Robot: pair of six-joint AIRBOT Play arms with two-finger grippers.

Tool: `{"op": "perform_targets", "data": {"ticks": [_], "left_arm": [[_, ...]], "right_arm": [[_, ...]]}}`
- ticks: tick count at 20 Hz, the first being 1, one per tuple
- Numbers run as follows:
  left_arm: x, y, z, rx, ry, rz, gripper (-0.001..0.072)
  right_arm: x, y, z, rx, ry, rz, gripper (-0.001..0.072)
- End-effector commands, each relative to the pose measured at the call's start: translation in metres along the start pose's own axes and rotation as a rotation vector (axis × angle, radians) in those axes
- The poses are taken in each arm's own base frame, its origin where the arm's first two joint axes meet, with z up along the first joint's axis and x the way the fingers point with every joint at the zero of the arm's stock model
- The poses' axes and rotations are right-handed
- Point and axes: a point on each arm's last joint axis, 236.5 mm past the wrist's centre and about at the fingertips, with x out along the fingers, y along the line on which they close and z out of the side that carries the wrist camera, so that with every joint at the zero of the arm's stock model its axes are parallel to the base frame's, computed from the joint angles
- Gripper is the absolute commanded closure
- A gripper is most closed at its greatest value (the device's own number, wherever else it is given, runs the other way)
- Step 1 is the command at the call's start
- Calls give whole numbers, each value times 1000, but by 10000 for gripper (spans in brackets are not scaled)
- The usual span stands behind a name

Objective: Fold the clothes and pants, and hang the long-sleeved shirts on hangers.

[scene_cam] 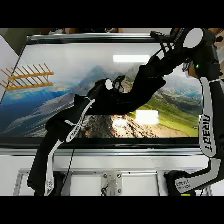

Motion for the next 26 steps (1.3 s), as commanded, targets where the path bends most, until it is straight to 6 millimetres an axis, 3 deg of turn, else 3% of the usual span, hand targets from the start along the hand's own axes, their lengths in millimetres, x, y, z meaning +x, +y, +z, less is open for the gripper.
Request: {"op": "perform_targets", "data": {"ticks": [1,6,9,13,19,20,22,23,25,26], "left_arm": [[-36,14,23,6,-73,35,702],[-133,60,67,-52,-238,83,702],[-193,93,79,-108,-317,105,702],[-270,134,74,-167,-384,142,702],[-383,174,54,-249,-518,202,702],[-398,178,50,-258,-539,211,702],[-418,180,44,-268,-565,224,702],[-424,180,41,-269,-573,228,702],[-434,175,41,-258,-594,234,702],[-439,171,40,-250,-604,241,703]], "right_arm": [[7,22,7,-32,-19,18,702],[22,66,23,-87,-72,48,702],[44,94,29,-101,-81,75,701],[99,142,37,-85,-75,188,701],[218,221,60,38,-172,391,699],[237,233,68,68,-222,413,635],[259,265,81,130,-316,505,40],[259,281,83,125,-346,562,7],[239,299,88,51,-395,645,8],[225,295,91,23,-397,653,70]]}}
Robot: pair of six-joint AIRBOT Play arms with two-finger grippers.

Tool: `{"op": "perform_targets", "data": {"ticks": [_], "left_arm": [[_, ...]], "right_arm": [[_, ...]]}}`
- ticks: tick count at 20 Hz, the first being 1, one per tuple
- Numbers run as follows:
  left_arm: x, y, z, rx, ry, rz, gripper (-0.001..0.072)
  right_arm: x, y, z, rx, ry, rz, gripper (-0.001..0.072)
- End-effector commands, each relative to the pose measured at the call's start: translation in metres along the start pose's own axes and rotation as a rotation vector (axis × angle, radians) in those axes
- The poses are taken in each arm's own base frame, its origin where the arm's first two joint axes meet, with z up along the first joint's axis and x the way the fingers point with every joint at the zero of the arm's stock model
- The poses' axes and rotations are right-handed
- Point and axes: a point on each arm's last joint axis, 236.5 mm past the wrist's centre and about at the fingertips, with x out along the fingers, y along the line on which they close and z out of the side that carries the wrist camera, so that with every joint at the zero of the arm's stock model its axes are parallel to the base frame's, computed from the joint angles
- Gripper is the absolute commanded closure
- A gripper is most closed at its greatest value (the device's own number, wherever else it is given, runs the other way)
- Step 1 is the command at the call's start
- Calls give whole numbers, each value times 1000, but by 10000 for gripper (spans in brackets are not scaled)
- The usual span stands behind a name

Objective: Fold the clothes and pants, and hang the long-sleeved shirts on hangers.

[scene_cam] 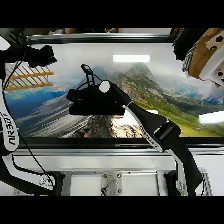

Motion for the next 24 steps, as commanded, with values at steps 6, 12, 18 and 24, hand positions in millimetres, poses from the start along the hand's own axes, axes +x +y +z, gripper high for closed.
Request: {"op": "perform_targets", "data": {"ticks": [6,12,18,24], "left_arm": [[-33,-12,-10,142,-29,149,702],[17,-49,-98,192,67,86,702],[48,-75,-163,255,189,48,702],[50,-77,-170,259,208,46,702]], "right_arm": [[-139,-71,37,-61,19,-131,283],[-300,-258,-61,410,128,-616,-8],[-245,-257,-72,542,108,-316,-8],[-173,-228,-86,578,149,-185,-8]]}}
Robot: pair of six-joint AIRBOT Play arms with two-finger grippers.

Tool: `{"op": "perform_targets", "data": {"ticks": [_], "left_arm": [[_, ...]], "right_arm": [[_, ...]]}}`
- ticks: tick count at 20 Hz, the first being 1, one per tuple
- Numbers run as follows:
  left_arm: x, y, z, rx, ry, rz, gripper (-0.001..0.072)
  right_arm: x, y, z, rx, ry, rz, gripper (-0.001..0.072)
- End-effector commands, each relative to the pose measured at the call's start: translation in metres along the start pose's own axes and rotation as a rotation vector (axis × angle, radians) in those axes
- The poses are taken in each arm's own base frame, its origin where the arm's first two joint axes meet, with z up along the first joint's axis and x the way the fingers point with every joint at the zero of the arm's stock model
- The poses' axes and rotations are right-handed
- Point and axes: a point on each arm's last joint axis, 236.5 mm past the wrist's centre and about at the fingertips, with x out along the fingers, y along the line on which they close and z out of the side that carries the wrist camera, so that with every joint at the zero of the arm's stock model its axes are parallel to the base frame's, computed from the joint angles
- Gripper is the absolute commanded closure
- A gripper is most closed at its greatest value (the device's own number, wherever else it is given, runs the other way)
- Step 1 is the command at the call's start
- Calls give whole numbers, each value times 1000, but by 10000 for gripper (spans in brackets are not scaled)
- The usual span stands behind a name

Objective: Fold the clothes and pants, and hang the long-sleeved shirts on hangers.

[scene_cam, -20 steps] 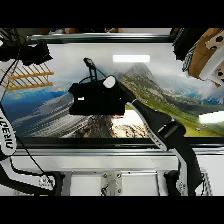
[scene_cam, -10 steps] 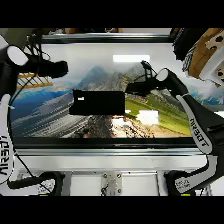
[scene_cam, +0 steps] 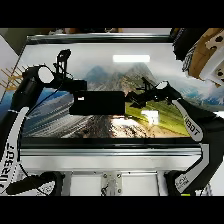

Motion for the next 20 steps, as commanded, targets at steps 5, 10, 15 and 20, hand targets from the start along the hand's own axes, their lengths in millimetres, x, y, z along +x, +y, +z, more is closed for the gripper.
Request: {"op": "perform_targets", "data": {"ticks": [5,10,15,20], "left_arm": [[2,-4,-4,2,11,-8,702],[2,-4,-7,-2,23,-8,702],[2,-4,-13,-1,47,-8,702],[2,-4,-13,-2,47,-9,702]], "right_arm": [[56,57,-3,-3,-57,150,-7],[51,75,8,-129,-123,194,701],[-86,13,69,-193,-320,-104,701],[-313,-91,96,-19,-678,-472,701]]}}
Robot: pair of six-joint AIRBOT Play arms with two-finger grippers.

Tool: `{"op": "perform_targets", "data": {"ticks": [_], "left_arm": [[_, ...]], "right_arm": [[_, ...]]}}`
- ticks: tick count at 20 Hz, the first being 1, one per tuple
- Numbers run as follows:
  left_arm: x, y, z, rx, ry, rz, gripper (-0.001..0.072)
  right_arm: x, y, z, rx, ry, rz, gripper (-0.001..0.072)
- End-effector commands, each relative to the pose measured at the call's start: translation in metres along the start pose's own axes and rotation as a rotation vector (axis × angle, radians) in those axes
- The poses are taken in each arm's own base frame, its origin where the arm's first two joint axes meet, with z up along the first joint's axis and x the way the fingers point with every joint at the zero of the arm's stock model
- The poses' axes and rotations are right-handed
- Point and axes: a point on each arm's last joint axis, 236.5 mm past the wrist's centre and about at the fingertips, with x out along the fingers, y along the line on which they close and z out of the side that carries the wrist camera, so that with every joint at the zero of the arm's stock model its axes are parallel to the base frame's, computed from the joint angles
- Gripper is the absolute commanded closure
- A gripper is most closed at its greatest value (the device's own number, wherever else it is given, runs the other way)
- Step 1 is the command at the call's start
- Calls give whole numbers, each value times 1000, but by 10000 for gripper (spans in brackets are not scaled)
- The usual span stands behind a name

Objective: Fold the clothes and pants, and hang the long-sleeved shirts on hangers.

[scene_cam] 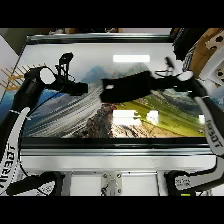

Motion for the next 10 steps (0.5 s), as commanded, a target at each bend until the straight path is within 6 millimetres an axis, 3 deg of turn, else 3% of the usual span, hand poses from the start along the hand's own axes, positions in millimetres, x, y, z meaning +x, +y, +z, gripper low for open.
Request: {"op": "perform_targets", "data": {"ticks": [1,3,5,7,10], "left_arm": [[0,0,-1,0,3,1,702],[0,0,-1,-10,3,1,702],[0,0,-1,-18,3,0,702],[0,0,-1,-30,3,0,702],[0,-4,-3,-42,11,-18,702]], "right_arm": [[-127,-122,53,116,-213,-342,701],[-182,-175,51,229,-271,-469,701],[-221,-214,34,340,-284,-556,701],[-239,-239,7,456,-278,-598,701],[-234,-250,-41,576,-230,-627,701]]}}
